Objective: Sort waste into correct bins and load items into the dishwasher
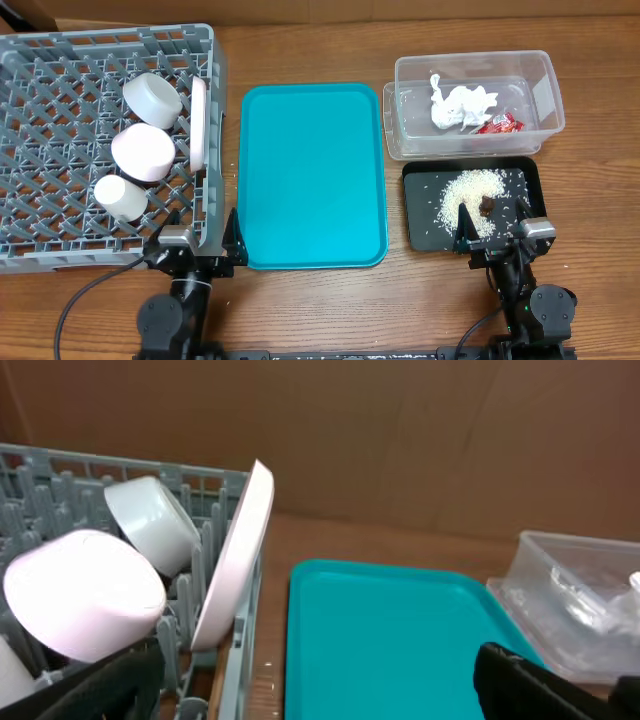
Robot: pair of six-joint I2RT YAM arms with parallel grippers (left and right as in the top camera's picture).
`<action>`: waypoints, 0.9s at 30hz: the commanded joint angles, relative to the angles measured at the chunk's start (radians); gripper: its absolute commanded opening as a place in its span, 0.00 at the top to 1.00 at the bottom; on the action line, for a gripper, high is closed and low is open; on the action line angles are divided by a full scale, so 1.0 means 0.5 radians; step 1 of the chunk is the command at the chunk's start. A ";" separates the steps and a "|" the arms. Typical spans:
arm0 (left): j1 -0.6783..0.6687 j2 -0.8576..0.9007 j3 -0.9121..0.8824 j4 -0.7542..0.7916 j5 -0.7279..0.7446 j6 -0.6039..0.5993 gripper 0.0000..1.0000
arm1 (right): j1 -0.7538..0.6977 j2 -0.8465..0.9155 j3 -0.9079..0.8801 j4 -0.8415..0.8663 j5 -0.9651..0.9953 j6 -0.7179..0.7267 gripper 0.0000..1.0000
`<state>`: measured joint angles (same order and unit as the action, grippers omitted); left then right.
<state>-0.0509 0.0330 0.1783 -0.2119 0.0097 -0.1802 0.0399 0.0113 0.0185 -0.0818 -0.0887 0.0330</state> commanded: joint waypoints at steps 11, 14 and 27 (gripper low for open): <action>-0.013 -0.053 -0.346 0.268 -0.013 0.190 0.00 | 0.011 -0.017 -0.021 0.009 0.019 -0.008 0.00; -0.013 -0.053 -0.346 0.268 -0.013 0.190 0.00 | 0.011 -0.017 -0.021 0.009 0.019 -0.008 0.00; -0.013 -0.053 -0.346 0.268 -0.013 0.190 0.00 | 0.011 -0.017 -0.021 0.009 0.019 -0.008 0.00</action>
<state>-0.0509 0.0132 0.0090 -0.0772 0.0071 -0.1005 0.0402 0.0109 0.0185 -0.0814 -0.0887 0.0322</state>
